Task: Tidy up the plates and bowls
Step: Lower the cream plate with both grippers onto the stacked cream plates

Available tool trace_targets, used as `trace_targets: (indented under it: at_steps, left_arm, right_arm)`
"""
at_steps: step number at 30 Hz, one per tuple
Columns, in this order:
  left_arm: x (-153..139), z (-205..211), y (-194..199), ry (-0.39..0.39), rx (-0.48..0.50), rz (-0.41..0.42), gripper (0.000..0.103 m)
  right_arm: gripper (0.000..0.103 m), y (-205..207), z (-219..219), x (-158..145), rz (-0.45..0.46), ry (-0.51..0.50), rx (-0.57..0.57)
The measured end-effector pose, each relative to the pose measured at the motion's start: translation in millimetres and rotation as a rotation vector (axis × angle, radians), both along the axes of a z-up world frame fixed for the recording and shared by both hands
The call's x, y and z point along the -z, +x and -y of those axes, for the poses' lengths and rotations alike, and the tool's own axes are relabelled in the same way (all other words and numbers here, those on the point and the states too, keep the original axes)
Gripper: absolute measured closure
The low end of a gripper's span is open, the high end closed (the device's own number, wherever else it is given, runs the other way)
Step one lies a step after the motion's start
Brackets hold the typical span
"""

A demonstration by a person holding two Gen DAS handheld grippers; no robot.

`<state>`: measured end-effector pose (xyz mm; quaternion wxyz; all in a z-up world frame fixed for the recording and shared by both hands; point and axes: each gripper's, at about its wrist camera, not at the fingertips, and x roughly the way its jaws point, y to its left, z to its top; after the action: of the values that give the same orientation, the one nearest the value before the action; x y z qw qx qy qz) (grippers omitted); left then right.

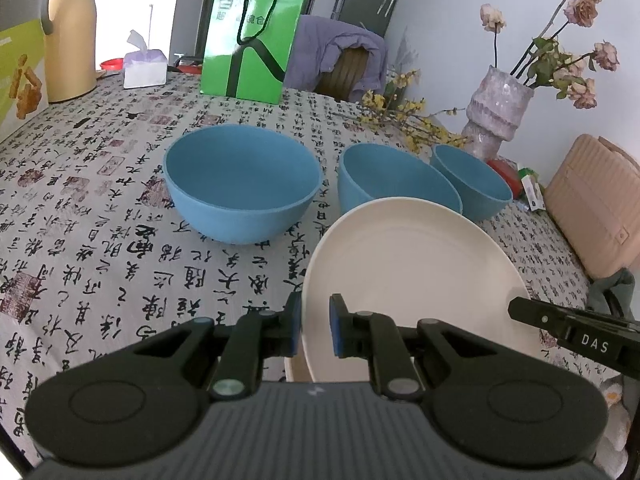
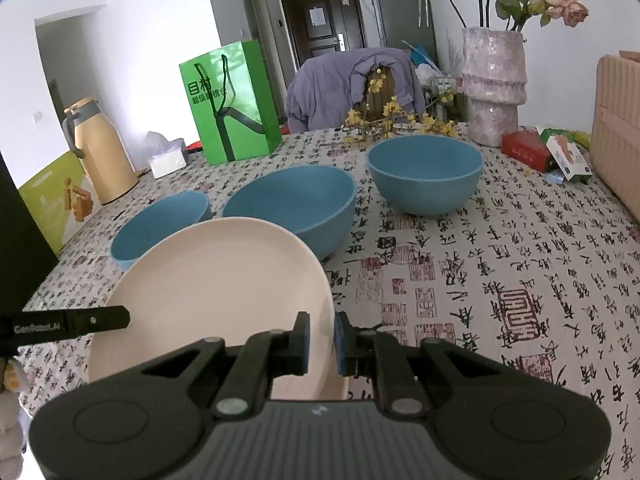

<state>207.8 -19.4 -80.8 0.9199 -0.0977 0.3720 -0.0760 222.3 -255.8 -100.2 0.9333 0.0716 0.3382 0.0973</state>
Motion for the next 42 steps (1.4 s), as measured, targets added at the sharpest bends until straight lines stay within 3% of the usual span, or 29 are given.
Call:
trace_targets:
  at_steps: [19,33,42]
  left_arm:
    - [17,2,0,0.008,0.003,-0.040,0.088]
    - [24,7,-1,0.038,0.005,-0.033,0.088]
    - [28,22,-8,0.153,0.014,0.017,0.088]
  right_arm:
    - [0.090,-4,1,14,-0.027,0.000,-0.003]
    - [0.090,-6,-5,23,-0.025,-0.059,-0.003]
    - [0.091,-12,-19,26,0.015,-0.167,-0.007]
